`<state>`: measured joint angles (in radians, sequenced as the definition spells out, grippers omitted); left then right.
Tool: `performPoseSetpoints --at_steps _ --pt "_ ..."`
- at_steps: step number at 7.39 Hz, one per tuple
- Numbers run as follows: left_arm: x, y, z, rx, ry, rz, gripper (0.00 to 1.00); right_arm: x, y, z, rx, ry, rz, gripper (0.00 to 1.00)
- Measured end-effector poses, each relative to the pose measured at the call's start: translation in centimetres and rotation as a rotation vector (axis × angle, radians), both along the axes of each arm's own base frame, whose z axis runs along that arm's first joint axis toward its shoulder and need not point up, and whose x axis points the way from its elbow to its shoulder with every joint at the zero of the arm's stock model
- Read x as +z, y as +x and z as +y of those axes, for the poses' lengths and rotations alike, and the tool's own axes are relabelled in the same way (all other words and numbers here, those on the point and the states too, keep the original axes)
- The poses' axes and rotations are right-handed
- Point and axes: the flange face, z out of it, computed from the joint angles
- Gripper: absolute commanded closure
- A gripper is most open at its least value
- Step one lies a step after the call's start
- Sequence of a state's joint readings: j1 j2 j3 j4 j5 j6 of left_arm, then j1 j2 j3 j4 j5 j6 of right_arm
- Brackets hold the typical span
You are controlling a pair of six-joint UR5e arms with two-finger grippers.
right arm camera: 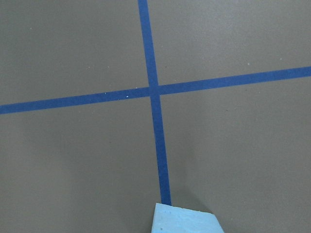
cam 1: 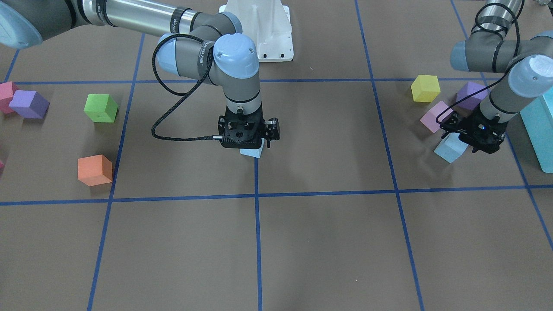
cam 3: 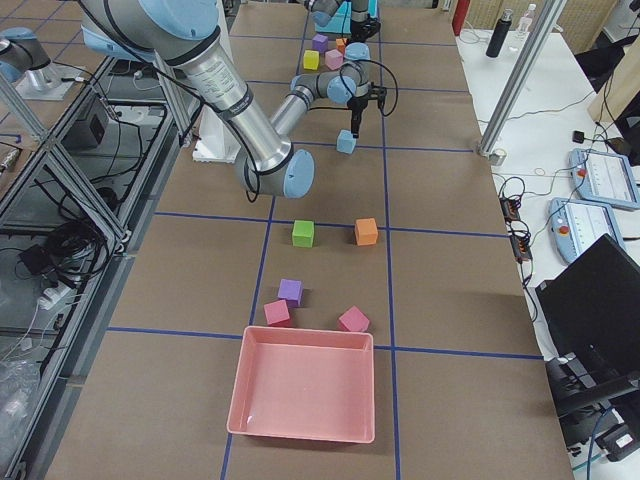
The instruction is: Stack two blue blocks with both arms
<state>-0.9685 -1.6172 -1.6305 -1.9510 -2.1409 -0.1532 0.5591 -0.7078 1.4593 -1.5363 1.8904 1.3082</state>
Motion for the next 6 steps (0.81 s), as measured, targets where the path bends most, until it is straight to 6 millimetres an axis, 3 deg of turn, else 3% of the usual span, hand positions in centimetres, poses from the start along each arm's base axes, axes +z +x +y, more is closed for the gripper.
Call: performPoseSetpoints --at_steps 1,3,4,6 --pt "0.2 0.5 -0.2 0.005 -0.003 -0.002 0.03 0.0 0.3 -0.3 -0.001 -0.006 -0.003 0.0" --pt "0.4 1.1 -0.7 0.011 -0.004 -0.002 0.36 0.0 0.7 -0.7 -0.002 -0.015 -0.007 0.0" --pt "0.6 1.2 -0.8 0.012 -0.006 -0.002 0.46 -0.1 1.0 -0.9 -0.001 -0.018 -0.011 0.0" --pt "0.6 1.4 -1.0 0.007 -0.018 0.001 0.51 -0.8 3.3 -2.3 0.003 -0.035 -0.042 0.0"
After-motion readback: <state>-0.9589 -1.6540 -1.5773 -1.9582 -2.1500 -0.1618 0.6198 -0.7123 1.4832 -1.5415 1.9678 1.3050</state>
